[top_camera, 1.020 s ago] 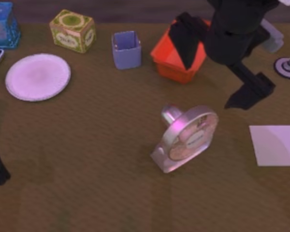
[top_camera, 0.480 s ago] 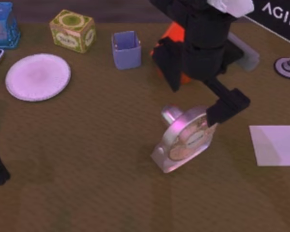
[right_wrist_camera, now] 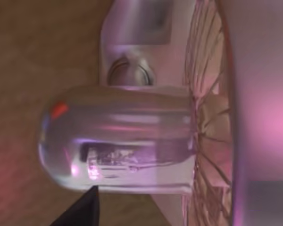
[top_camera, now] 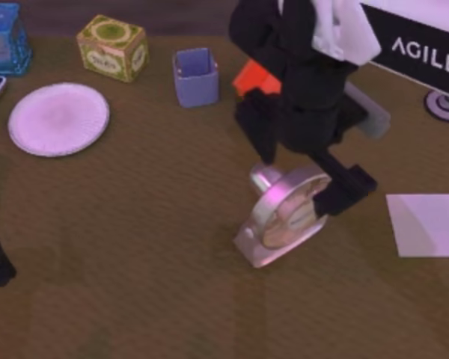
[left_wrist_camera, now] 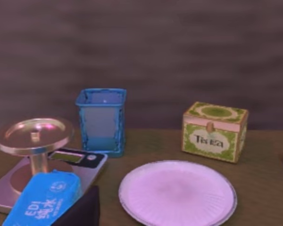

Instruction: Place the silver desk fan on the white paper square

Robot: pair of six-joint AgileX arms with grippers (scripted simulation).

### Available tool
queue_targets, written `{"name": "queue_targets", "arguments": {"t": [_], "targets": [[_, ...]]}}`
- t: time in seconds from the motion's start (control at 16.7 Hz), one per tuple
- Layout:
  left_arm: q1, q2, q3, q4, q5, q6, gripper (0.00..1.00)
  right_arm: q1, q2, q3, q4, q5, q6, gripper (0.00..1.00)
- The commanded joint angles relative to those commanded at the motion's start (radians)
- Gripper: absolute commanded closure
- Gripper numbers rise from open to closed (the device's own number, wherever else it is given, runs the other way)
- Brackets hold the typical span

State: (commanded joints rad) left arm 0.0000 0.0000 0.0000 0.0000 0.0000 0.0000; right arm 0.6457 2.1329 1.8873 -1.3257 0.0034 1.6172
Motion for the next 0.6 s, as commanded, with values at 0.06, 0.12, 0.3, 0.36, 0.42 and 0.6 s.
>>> {"name": "queue_targets", "arguments": {"t": [0.06, 0.12, 0.3, 0.36, 0.42, 0.6], "targets": [[0.000, 0.000, 0.000, 0.000, 0.000, 0.000, 0.00, 0.001, -0.001, -0.021, 0.021, 0.000, 0.001, 0.00], [0.000, 0.000, 0.000, 0.000, 0.000, 0.000, 0.00, 0.002, -0.001, -0.032, 0.032, 0.000, 0.002, 0.00], [0.000, 0.000, 0.000, 0.000, 0.000, 0.000, 0.00, 0.002, -0.001, -0.033, 0.033, 0.000, 0.002, 0.00], [0.000, 0.000, 0.000, 0.000, 0.000, 0.000, 0.00, 0.002, -0.001, -0.033, 0.033, 0.000, 0.002, 0.08], [0.000, 0.000, 0.000, 0.000, 0.000, 0.000, 0.00, 0.002, -0.001, -0.033, 0.033, 0.000, 0.002, 0.15], [0.000, 0.000, 0.000, 0.000, 0.000, 0.000, 0.00, 0.002, -0.001, -0.033, 0.033, 0.000, 0.002, 0.38]]}}
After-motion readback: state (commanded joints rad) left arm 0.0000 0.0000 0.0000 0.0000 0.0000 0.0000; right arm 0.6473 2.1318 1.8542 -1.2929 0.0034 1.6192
